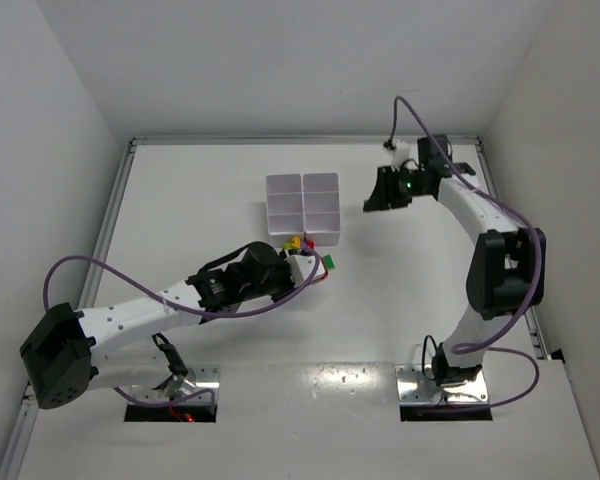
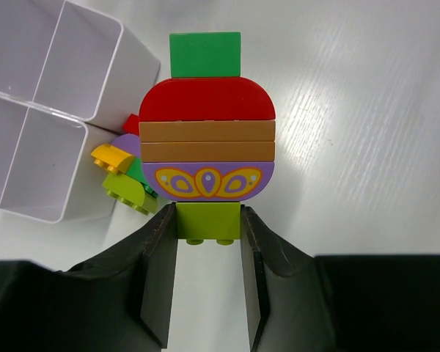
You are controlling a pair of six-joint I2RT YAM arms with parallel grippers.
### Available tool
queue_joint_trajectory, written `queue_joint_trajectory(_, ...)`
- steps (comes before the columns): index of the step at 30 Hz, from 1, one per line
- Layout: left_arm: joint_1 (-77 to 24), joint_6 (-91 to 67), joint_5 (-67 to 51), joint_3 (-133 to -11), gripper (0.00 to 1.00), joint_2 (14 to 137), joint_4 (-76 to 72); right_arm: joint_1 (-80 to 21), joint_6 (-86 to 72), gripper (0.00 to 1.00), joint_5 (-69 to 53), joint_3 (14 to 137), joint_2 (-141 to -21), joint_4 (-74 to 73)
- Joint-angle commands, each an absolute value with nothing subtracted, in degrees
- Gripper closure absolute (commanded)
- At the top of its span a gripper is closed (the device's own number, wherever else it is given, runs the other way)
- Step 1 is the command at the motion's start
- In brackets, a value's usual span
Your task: Sort the legos into containers by color
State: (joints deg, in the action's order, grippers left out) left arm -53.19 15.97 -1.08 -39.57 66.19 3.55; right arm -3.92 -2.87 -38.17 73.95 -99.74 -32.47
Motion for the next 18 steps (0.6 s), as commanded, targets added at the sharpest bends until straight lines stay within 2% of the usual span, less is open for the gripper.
queue_joint_trajectory(1,-51.2,14.5,-0.3,-40.4,1.00,65.0,1.6,-7.3,-11.3,1.00,-27.5,85.5,-102.9,-23.6)
queue_joint_trajectory(7,-46.5,11.1,-0.8,-43.0,1.00,67.1,1.0,-14.6,-13.2,1.00,-22.0,99.6,-113.4,-24.2)
queue_joint_trajectory(18,-41.0,10.5,-1.3,-45.3,1.00,68.8,1.0,-19.9,-13.8,1.00,-13.4,106.4,-121.2,-23.1)
